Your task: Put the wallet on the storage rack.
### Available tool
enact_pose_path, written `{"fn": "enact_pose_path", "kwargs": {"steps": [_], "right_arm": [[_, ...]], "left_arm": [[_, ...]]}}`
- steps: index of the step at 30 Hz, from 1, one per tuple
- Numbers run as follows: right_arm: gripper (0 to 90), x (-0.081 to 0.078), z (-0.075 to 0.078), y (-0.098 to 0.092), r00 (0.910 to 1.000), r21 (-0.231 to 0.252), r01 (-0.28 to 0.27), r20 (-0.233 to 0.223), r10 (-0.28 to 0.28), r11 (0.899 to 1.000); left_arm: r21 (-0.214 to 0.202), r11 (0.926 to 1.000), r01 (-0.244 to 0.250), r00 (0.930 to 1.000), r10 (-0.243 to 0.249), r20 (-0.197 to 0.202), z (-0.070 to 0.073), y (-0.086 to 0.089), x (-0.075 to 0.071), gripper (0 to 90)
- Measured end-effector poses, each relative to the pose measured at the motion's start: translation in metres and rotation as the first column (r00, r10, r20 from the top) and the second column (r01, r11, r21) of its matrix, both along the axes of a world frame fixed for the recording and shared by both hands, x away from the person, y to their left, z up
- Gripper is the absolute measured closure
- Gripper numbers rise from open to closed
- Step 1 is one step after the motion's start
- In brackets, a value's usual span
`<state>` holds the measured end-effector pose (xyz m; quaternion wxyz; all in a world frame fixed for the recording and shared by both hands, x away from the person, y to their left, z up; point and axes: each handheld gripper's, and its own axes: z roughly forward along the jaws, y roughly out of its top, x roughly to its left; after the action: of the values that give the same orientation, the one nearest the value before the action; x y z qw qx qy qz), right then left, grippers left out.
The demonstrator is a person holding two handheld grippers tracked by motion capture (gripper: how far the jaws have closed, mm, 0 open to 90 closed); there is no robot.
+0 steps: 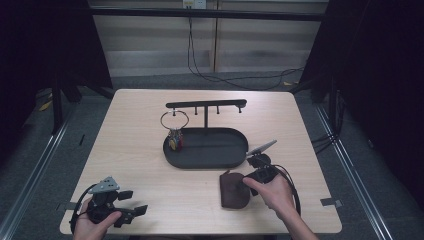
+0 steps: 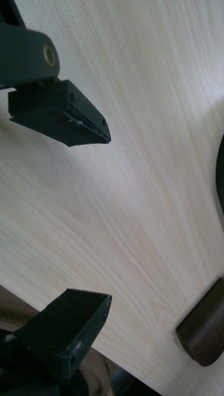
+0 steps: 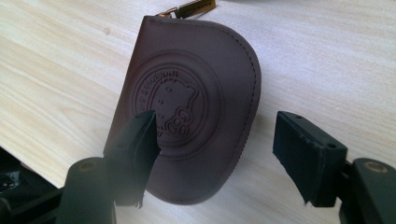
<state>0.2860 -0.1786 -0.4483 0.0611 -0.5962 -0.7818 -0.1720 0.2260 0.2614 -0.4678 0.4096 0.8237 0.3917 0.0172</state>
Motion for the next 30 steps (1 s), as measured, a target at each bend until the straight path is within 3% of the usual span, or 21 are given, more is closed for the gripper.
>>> {"fn": "enact_pose_path", "kwargs": {"steps": [5, 14, 20, 26, 28, 30], "right_arm": [[38.6, 0.004, -0.003, 0.008, 0.9996, -0.052, -0.011, -0.026, 0.009, 0.999], [41.4, 0.011, -0.009, 0.009, 0.9964, -0.034, 0.009, -0.084, -0.012, 0.999], [46.3, 0.01, -0.01, 0.008, 0.9962, -0.002, 0.018, -0.086, -0.018, 1.0], [48.8, 0.008, -0.015, -0.001, 0.9971, 0.065, 0.03, -0.072, -0.026, 0.997], [56.9, 0.009, -0.014, -0.004, 0.9976, 0.083, 0.042, -0.057, -0.038, 0.996], [57.7, 0.012, -0.015, -0.006, 0.9977, 0.105, 0.04, -0.059, -0.034, 0.994]], "left_arm": [[0.006, 1.0, 0.003, 1.0, -0.003, 0.0, 0.0, 0.0, 0.0, 18.8], [0.02, 0.9998, 0.005, 1.0, -0.005, -0.003, -0.002, -0.002, 0.002, 18.8], [0.014, 0.9999, -0.004, 1.0, 0.004, -0.009, -0.002, 0.002, 0.004, 18.8], [0.016, 0.9999, -0.007, 0.9999, 0.007, -0.012, -0.002, 0.002, 0.005, 18.8], [0.012, 0.9998, -0.016, 0.9998, 0.016, -0.012, -0.002, 0.001, 0.006, 18.8], [0.015, 0.9998, -0.012, 0.9998, 0.012, -0.016, -0.003, 0.002, 0.007, 18.8]]}}
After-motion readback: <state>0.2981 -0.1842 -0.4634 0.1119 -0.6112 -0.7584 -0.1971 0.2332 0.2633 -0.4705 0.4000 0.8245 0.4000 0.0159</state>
